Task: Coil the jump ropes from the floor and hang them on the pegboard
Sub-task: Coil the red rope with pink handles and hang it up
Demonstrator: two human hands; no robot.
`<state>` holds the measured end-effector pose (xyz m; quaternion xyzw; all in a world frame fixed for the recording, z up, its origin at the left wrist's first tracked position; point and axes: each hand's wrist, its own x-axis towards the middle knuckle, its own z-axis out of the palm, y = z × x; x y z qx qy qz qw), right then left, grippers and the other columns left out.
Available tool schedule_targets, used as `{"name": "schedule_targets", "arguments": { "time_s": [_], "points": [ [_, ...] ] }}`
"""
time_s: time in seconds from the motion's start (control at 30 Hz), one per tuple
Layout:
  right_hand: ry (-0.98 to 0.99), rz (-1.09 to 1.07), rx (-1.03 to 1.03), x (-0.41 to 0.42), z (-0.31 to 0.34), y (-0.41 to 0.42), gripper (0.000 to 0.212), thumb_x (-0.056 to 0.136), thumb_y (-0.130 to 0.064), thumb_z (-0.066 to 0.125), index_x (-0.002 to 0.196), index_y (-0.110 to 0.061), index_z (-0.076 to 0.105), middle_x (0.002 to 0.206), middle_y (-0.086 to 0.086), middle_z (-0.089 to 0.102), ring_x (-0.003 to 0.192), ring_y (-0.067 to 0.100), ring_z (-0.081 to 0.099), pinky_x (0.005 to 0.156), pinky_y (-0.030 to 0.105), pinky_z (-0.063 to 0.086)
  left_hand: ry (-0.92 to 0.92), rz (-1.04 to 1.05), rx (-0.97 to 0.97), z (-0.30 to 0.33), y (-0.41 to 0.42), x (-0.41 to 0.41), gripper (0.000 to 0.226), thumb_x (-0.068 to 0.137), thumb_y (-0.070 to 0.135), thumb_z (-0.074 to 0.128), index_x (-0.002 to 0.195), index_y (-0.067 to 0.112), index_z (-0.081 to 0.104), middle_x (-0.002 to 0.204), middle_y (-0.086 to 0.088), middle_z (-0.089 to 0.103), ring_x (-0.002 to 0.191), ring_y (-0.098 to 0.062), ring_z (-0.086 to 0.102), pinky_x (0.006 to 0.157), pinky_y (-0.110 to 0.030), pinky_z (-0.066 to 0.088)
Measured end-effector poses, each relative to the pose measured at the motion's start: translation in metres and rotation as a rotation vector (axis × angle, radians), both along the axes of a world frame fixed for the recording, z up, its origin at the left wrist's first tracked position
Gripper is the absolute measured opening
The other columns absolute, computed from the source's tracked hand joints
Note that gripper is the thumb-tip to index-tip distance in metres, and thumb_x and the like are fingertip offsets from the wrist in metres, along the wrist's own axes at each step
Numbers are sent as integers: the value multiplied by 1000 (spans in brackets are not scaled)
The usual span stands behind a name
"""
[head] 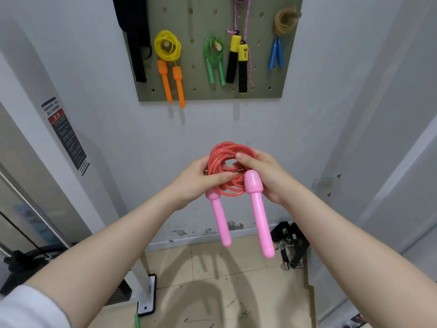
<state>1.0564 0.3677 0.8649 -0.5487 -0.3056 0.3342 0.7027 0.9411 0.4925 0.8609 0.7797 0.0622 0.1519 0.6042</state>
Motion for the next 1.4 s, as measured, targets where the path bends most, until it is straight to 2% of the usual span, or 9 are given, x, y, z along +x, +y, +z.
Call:
{"name": "schedule_targets", "arguments": {
  "time_s": [0.07,0.2,0.33,0.47,0.67,0.77,0.87,1.03,1.4],
  "points": [
    [7,26,10,1,8,3,15,92,-13,52,105,-11,59,77,6,62,67,13,62,64,24,55,-48,91,34,8,0,6,11,84,11,64,82,18,56,72,4,57,67,-8,54,67,-21,46],
    [-305,-62,-48,3,29,14,48,90,-19,58,134,-19,40,113,-2,59,100,7,59,92,23,48,-120,300,58,32,5,21,24,87,2,49,77,22,55,68,5,55,58,-2,51,60,-20,44],
    [-668,-220,-94,9,59,25,75,82,-14,68,143,-26,27,124,-4,51,107,9,56,94,23,46,-126,362,152,67,17,32,20,84,6,48,71,19,52,59,4,51,50,-7,45,49,-20,37],
    [-700,-197,-5,24,99,36,57,86,-8,63,136,-21,39,119,-1,57,101,8,59,90,22,47,-133,307,321,109,26,42,15,81,11,52,67,14,52,53,4,45,47,-10,41,48,-22,35],
    [-687,-112,110,62,163,45,20,86,-3,61,99,-18,61,91,-3,66,75,-1,63,74,14,51,-180,294,362,169,43,69,26,75,27,56,83,3,61,67,1,54,61,-14,50,59,-27,42],
    [-653,-72,152,84,184,50,17,87,-5,61,96,-19,60,92,6,67,78,11,62,78,24,52,-226,314,361,191,51,89,18,83,22,60,83,4,61,69,-2,52,64,-15,48,61,-28,38],
    [-661,-78,204,107,201,58,15,87,-6,61,96,-18,58,85,1,67,72,8,63,74,22,53,-289,322,317,209,58,112,20,84,20,62,90,0,62,74,-5,56,67,-16,51,62,-28,40],
    [-707,-94,250,154,224,80,20,87,-6,61,100,-20,56,92,10,64,81,18,59,81,33,50,-377,233,217,227,74,151,12,89,20,60,88,9,57,74,-1,68,65,-14,61,64,-29,50],
    [-734,102,262,241,260,187,19,87,-5,61,94,-22,53,80,0,63,74,14,58,77,28,49,-419,469,229,247,165,221,13,90,22,58,96,11,61,76,2,65,62,-2,63,58,-16,50]
  ]
}}
